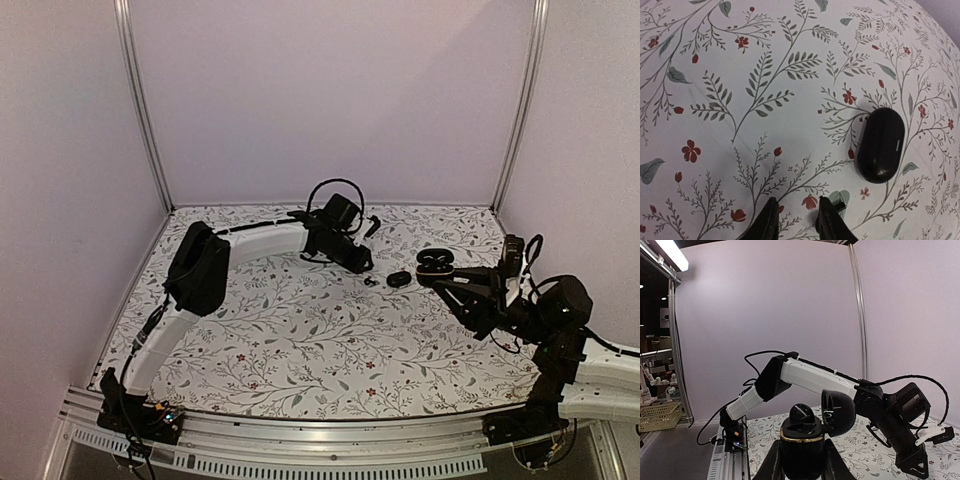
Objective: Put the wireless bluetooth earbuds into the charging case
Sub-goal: Move the right earbud to the center of the board.
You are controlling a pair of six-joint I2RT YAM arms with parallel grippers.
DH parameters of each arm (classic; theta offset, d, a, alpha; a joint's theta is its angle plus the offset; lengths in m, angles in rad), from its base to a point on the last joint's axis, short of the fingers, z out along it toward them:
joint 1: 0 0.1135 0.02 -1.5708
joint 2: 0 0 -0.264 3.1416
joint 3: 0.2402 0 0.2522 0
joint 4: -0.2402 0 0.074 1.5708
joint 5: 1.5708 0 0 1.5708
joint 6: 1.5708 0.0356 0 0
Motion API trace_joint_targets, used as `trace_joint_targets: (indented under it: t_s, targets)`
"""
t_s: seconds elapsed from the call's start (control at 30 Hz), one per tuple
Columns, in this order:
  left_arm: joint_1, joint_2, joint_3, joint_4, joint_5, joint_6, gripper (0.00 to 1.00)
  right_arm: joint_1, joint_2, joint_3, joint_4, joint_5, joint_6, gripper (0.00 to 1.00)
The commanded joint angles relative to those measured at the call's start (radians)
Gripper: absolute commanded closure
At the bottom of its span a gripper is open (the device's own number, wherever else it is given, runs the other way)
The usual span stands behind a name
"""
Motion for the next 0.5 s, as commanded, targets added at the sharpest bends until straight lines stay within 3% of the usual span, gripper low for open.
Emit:
trace_joint_targets:
  t_s: [0.0,0.47]
  targets:
    - [-0.013,0.034,0.038,-0.032,-0.012,0.009,0.73,-0.006,-0.018,-0.007,-0.012,0.022,-0.009,1.00]
    - [-0.059,0.063,0.070,-0.124,-0.073,0.088,0.74,-0.006,-0.010,0.005,-0.013,0.016,-0.008,1.00]
